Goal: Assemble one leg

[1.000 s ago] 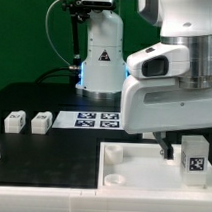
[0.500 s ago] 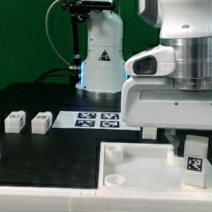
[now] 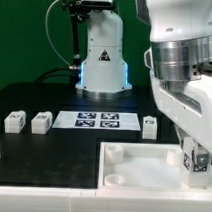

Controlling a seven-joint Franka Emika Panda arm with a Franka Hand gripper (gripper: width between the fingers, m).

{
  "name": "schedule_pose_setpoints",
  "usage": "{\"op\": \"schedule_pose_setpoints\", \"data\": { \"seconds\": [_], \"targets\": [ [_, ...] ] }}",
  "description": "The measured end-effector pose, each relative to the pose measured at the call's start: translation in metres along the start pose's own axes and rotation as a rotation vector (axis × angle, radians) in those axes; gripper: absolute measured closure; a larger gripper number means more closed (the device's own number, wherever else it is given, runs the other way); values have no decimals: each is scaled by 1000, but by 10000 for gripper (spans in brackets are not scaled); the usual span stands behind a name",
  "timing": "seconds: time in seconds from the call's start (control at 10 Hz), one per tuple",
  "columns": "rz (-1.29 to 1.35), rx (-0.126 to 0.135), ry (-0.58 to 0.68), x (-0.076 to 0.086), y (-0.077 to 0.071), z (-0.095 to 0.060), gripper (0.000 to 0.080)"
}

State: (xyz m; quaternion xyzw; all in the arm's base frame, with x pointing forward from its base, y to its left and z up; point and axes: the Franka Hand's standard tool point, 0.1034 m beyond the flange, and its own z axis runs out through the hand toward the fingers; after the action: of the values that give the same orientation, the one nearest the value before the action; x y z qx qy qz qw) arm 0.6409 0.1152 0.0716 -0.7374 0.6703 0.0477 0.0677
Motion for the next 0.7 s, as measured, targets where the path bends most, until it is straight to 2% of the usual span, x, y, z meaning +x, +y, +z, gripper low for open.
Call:
{"op": "schedule_pose_setpoints", "data": {
  "seconds": [0.2, 0.3, 0.4, 0.5, 0.6, 0.7],
  "targets": [
    [-55, 0, -1, 0, 0, 0, 502],
    [-107, 1, 1, 0, 0, 0, 430],
    [-353, 1, 2, 2, 1, 1, 249],
    [-538, -14, 5, 1, 2, 0, 249],
    [-640, -16, 8, 3, 2, 0, 170],
    [-785, -17, 7, 3, 2, 0, 155]
  ]
}}
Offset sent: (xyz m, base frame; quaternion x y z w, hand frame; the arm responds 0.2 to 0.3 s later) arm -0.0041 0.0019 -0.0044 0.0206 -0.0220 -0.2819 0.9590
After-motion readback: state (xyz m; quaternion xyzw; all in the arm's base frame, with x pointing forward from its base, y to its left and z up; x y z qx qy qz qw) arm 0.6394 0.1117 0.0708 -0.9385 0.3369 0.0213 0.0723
